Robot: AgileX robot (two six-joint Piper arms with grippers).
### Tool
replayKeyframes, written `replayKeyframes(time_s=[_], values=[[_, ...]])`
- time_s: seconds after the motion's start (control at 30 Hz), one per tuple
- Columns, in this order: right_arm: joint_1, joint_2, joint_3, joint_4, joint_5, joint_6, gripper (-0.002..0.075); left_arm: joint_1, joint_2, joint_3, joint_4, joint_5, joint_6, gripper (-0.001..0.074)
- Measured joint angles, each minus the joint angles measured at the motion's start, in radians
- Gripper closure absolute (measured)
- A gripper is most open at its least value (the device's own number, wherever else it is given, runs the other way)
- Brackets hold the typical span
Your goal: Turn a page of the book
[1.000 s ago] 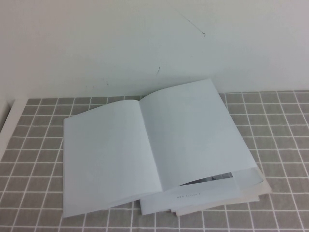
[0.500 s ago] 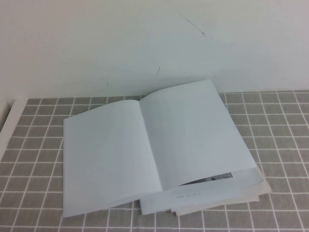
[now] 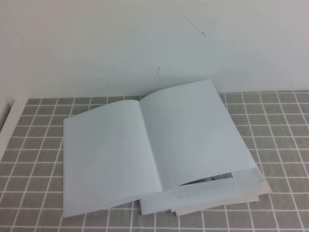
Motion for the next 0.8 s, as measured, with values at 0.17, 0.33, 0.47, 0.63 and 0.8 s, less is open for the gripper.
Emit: replayKeyframes(time_s=[0.17,0.33,0.47,0.63,0.8], values=[[-0.078,-0.105,0.007,-0.055,-0.022,-0.074,0.0729,0.000,0.000,0.000,0.000,0.000,0.000,0.0738],[-0.120,-0.129,0.059,-0.139,-0.149,-0.016,0.0729,0.000,0.000,0.000,0.000,0.000,0.000,0.0738],[-0.124,-0.150,0.116,-0.159,-0.143,-0.009,0.0729,0.000,0.000,0.000,0.002,0.000,0.000,0.0738],[-0.125,-0.194,0.204,-0.165,-0.117,0.000,0.0729,0.000,0.000,0.000,0.002,0.000,0.000,0.0738],[-0.158,-0.196,0.268,-0.167,-0.128,0.116,0.0729,0.000,0.000,0.000,0.002,0.000,0.000,0.0738]])
